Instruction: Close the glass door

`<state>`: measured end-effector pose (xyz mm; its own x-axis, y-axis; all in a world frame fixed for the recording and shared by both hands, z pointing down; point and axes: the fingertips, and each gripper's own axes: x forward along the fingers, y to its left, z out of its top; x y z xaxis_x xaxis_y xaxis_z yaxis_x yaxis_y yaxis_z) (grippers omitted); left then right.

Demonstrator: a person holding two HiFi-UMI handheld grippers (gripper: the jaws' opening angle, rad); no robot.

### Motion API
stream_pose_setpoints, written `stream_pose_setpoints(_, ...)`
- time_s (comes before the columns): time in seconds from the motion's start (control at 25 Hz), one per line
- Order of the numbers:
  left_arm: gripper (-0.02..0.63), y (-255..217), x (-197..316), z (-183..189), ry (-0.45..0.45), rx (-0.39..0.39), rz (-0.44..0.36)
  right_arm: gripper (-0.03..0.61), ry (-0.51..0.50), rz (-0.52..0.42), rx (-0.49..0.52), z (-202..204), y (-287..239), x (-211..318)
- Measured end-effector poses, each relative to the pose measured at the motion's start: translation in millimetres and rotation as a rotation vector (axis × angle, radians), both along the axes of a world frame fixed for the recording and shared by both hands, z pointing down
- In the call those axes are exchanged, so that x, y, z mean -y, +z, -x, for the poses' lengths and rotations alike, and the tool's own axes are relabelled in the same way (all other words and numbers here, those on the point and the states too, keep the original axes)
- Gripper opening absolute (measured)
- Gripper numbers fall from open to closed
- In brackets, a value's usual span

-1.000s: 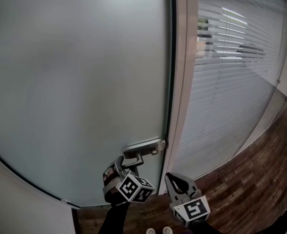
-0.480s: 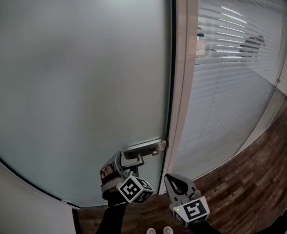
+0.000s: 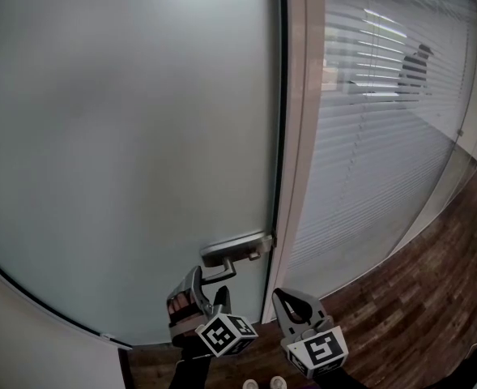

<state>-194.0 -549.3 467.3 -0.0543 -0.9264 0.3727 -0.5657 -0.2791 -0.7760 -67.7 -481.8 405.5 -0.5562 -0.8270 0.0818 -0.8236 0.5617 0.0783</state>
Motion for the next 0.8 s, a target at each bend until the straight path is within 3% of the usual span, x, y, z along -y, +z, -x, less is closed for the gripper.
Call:
stream_pose_setpoints(0.08,0.360,-12.7,-15.8,1.1,-0.013,-0.075,-0.066,-0.008,0.000,0.005,-0.001,0.0,1.1,-0.1)
stream_pose_setpoints(0.16,0.360,-26.4,-32.6,-0.6,-0.026,-0.199,-0.135,-0.008,-0.003,0.007,-0.001,0.6,0.8,1.2)
stream_pose_setpoints(0.36,0.349,-45.7,-58.7,-12.0,-0.040,-0.643,-0.189,-0.008,-0.001,0.001,0.015,6.0,-8.0,3.5)
stream_pose_setpoints(0.48,0.243,-55.1,-63.5,-16.0,-0.046,-0.851,-0.211,-0.008,-0.027,0.005,0.030,11.6,-6.4,2.4)
stream_pose_setpoints(0.56,0.168,-59.4,-65.2,-16.8,-0.061,-0.914,-0.228,-0.008,-0.035,0.011,0.044,14.4,-6.6,1.8)
stream_pose_setpoints(0.64,0.005,-61.7,-66.0,-16.9,-0.082,-0.933,-0.243,-0.008,-0.040,0.019,0.060,16.7,-7.4,1.2)
stream_pose_setpoints(0.8,0.000,-55.1,-63.1,-19.4,-0.126,-0.967,-0.222,-0.008,-0.030,0.027,0.064,18.5,-11.6,2.9)
